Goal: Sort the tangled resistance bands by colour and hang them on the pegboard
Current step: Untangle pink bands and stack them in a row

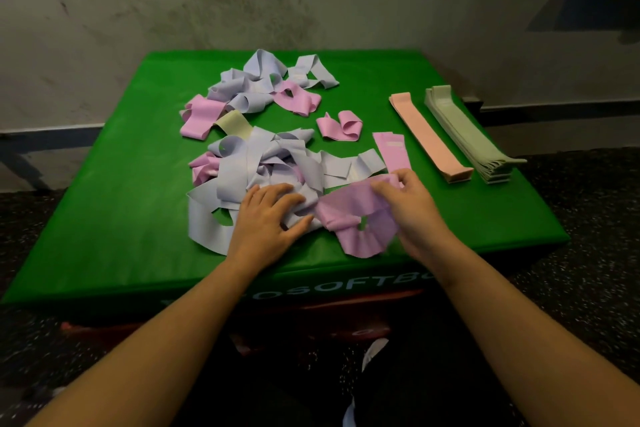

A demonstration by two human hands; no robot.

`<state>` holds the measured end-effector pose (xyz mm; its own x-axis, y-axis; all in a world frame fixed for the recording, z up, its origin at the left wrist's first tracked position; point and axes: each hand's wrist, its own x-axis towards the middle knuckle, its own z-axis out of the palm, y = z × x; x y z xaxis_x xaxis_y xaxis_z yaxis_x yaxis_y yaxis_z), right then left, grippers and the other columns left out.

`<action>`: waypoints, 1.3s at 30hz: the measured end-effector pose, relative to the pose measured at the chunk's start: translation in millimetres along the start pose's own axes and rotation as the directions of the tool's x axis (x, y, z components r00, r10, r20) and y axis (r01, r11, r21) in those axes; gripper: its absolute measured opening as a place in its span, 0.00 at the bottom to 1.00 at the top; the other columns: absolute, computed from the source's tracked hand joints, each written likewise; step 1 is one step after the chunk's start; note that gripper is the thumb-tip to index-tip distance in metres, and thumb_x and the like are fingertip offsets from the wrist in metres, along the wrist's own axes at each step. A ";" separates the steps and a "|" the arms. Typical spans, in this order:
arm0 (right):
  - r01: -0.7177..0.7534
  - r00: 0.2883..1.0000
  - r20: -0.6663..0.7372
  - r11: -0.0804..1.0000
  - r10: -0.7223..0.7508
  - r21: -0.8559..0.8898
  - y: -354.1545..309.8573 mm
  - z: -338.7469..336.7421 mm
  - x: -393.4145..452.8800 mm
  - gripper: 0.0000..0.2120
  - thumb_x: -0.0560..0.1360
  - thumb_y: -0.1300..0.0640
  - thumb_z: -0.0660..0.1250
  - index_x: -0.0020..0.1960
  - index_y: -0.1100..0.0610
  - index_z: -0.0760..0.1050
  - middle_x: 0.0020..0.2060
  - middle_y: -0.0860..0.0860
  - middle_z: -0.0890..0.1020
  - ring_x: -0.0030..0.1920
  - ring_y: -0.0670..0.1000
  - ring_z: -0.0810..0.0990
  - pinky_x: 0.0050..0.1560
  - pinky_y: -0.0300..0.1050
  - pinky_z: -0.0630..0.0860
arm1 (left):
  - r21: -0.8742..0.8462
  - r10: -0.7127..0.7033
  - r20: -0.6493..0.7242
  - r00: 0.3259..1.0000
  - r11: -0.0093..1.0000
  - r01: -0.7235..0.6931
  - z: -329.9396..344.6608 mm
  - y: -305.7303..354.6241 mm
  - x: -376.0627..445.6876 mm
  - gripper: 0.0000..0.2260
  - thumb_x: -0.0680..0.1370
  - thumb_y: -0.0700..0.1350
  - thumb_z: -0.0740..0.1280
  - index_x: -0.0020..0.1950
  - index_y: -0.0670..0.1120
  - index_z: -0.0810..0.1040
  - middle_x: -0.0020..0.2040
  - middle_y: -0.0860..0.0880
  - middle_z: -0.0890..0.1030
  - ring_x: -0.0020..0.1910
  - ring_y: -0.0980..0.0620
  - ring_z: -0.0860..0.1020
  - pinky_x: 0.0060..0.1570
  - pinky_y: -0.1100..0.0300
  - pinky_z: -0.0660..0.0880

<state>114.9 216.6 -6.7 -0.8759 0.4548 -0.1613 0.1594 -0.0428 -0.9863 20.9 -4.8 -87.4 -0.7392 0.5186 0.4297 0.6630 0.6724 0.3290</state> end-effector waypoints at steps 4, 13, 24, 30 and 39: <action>-0.181 0.982 -0.003 0.946 0.188 0.268 -21.5 -0.8 -4.2 0.06 0.79 0.63 0.65 0.46 0.57 0.68 0.46 0.56 0.76 0.45 0.53 0.77 0.44 0.49 0.77 | 0.029 0.022 0.005 1.000 0.999 -0.022 -1.1 1.5 -1.1 0.19 0.77 0.63 0.60 0.60 0.54 0.79 0.64 0.51 0.76 0.65 0.49 0.72 0.73 0.44 0.60; -0.203 0.970 0.203 0.905 0.134 0.373 -54.7 -4.9 -31.6 0.08 0.79 0.63 0.65 0.56 0.60 0.70 0.51 0.61 0.75 0.48 0.55 0.75 0.45 0.49 0.77 | -0.426 -0.013 -0.096 0.995 0.904 -0.029 -30.5 49.4 9.4 0.18 0.78 0.58 0.63 0.64 0.51 0.76 0.67 0.51 0.75 0.69 0.52 0.71 0.71 0.42 0.64; -0.190 0.947 0.320 0.809 0.002 0.556 -79.0 -16.2 -55.2 0.12 0.78 0.64 0.62 0.60 0.63 0.72 0.44 0.57 0.81 0.43 0.53 0.81 0.42 0.47 0.81 | -0.863 -0.269 0.111 0.957 0.451 0.227 -38.2 92.7 2.2 0.04 0.78 0.42 0.69 0.50 0.51 0.81 0.41 0.54 0.85 0.40 0.56 0.80 0.44 0.59 0.78; -0.194 0.962 0.267 0.851 0.066 0.489 -64.6 -32.1 -57.4 0.19 0.79 0.63 0.62 0.69 0.64 0.72 0.52 0.58 0.82 0.48 0.53 0.82 0.44 0.45 0.82 | -0.870 -0.423 0.210 0.881 0.331 0.366 -56.0 82.9 -0.6 0.08 0.81 0.39 0.66 0.52 0.50 0.82 0.39 0.54 0.85 0.38 0.58 0.81 0.35 0.64 0.77; -0.162 0.969 0.198 0.986 0.150 0.041 -31.4 -27.8 -62.4 0.16 0.77 0.70 0.63 0.59 0.53 0.73 0.59 0.65 0.78 0.46 0.57 0.81 0.40 0.51 0.80 | -0.896 -0.475 0.243 0.846 0.224 0.383 -79.7 91.1 1.8 0.07 0.81 0.43 0.66 0.52 0.53 0.83 0.47 0.51 0.86 0.47 0.49 0.82 0.46 0.47 0.81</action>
<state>177.1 214.3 35.3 -0.9146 0.2575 -0.3116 0.2801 -0.1520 -0.9478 89.4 15.3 10.3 -0.9689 0.2474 0.0034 -0.0283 -0.1243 0.9918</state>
